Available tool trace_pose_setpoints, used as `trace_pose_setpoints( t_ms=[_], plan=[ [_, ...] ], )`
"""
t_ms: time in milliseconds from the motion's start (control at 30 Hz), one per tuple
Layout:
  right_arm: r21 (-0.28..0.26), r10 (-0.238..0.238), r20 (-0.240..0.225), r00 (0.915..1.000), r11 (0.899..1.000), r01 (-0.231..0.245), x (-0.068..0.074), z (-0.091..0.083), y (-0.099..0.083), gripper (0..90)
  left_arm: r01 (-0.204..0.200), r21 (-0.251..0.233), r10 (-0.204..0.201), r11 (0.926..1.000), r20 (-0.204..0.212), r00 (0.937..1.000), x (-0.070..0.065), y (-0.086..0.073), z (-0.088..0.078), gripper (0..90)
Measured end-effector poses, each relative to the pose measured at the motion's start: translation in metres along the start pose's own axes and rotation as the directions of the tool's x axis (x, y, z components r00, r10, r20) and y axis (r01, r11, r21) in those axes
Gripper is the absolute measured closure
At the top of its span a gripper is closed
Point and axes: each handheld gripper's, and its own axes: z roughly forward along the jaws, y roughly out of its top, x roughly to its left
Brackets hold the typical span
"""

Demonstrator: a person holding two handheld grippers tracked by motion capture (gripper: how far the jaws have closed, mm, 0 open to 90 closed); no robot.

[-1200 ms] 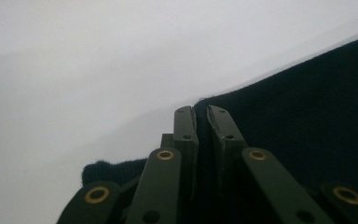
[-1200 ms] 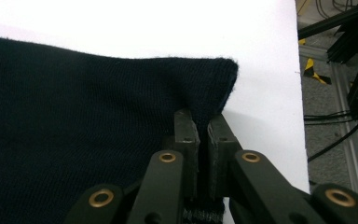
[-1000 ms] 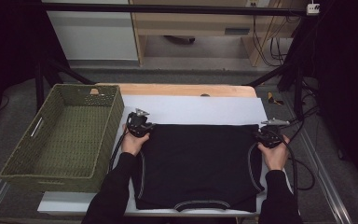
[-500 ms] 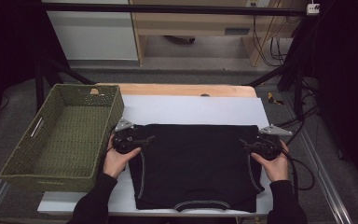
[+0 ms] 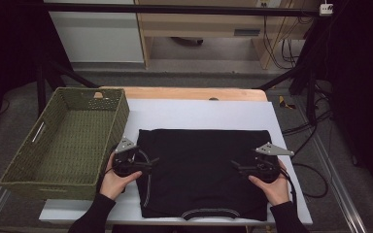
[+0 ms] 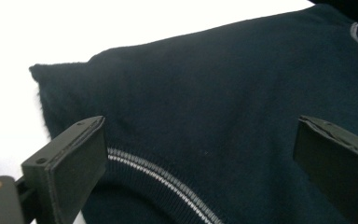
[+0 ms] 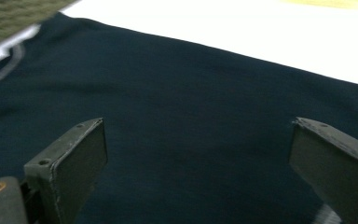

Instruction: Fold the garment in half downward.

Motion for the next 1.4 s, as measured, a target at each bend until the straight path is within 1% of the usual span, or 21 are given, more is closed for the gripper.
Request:
trace_pose_setpoints(
  t_ms=[100,167,200,267,333,367,400,433,533,633,700,767,800,867,900,967,1067,1133,1167,1267,1400],
  plan=[
    [-0.006,-0.008,-0.038,0.9993,1.000,0.008,0.009,0.000,0.002,3.9,-0.005,0.004,0.005,1.0000,0.007,1.0000,-0.001,0.000,0.001,2.6],
    [-0.012,0.002,-0.066,0.9978,1.000,-0.003,0.015,0.000,0.003,3.7,-0.001,0.004,0.001,1.0000,0.011,0.9999,-0.001,0.000,0.002,1.6],
    [-0.017,-0.004,-0.089,0.9960,1.000,0.002,0.019,0.000,0.003,3.7,0.005,0.006,-0.005,1.0000,0.011,0.9999,-0.001,0.000,0.002,1.0],
    [-0.023,-0.013,-0.113,0.9935,1.000,0.010,0.027,0.000,0.005,3.5,0.009,0.006,-0.009,0.9999,0.007,0.9999,0.000,0.000,0.002,1.0],
    [-0.024,-0.015,-0.121,0.9926,1.000,0.012,0.029,0.000,0.005,3.5,0.012,0.004,-0.012,0.9999,0.010,0.9999,0.000,0.000,0.003,1.0],
    [-0.021,-0.026,-0.142,0.9895,1.000,0.024,0.038,0.001,0.006,3.3,0.011,0.005,-0.011,0.9999,0.013,0.9999,0.000,0.000,0.004,0.9],
    [-0.021,-0.026,-0.142,0.9895,1.000,0.024,0.038,0.001,0.006,3.3,0.011,0.005,-0.011,0.9999,0.013,0.9999,0.000,0.000,0.004,0.9],
    [-0.021,-0.030,-0.157,0.9871,0.999,0.027,0.044,0.004,0.005,3.3,0.018,0.004,-0.018,0.9998,0.018,0.9997,0.000,0.000,0.004,0.8],
    [-0.011,-0.043,-0.179,0.9828,0.999,0.042,0.054,0.008,0.005,3.0,0.031,0.002,-0.031,0.9995,0.021,0.9993,0.001,0.002,0.006,0.3],
    [-0.012,-0.051,-0.199,0.9786,0.999,0.050,0.064,0.012,0.004,3.0,0.028,0.004,-0.028,0.9996,0.016,0.9995,0.002,0.004,0.008,0.3],
    [-0.010,-0.057,-0.206,0.9769,0.998,0.056,0.069,0.014,0.004,2.8,0.033,0.001,-0.033,0.9995,0.009,0.9994,0.003,0.006,0.011,0.3],
    [-0.010,-0.063,-0.218,0.9739,0.998,0.062,0.075,0.016,0.003,2.8,0.047,-0.006,-0.047,0.9989,-0.009,0.9989,0.004,0.008,0.012,0.4],
    [-0.009,-0.061,-0.221,0.9733,0.998,0.061,0.078,0.017,0.003,2.9,0.048,-0.007,-0.048,0.9988,-0.017,0.9987,0.005,0.009,0.012,0.4],
    [-0.007,-0.062,-0.226,0.9722,0.998,0.062,0.081,0.019,0.002,2.8,0.063,-0.023,-0.064,0.9977,-0.024,0.9977,0.008,0.010,0.013,0.4],
    [-0.004,-0.062,-0.226,0.9721,0.998,0.063,0.083,0.020,0.002,2.8,0.062,-0.029,-0.063,0.9977,-0.031,0.9975,0.009,0.011,0.013,0.4],
    [-0.001,-0.070,-0.232,0.9701,0.997,0.072,0.088,0.022,0.002,2.8,0.077,-0.035,-0.078,0.9964,-0.029,0.9965,0.011,0.013,0.015,0.8],
    [0.003,-0.079,-0.239,0.9678,0.997,0.082,0.094,0.024,0.001,2.8,0.079,-0.045,-0.081,0.9958,-0.041,0.9959,0.013,0.016,0.017,2.5],
    [0.002,-0.083,-0.245,0.9659,0.996,0.086,0.098,0.026,0.002,2.9,0.073,-0.047,-0.075,0.9962,-0.047,0.9961,0.015,0.018,0.019,3.3],
    [0.006,-0.086,-0.250,0.9645,0.996,0.091,0.099,0.026,0.002,2.8,0.065,-0.047,-0.068,0.9967,-0.054,0.9962,0.015,0.018,0.019,3.5],
    [0.012,-0.093,-0.257,0.9619,0.995,0.100,0.105,0.029,0.001,2.8,0.061,-0.057,-0.065,0.9965,-0.075,0.9950,0.019,0.020,0.022,4.4],
    [0.021,-0.107,-0.262,0.9590,0.993,0.117,0.109,0.032,-0.001,2.8,0.081,-0.071,-0.089,0.9942,-0.114,0.9895,0.027,0.020,0.027,6.3]
  ],
)
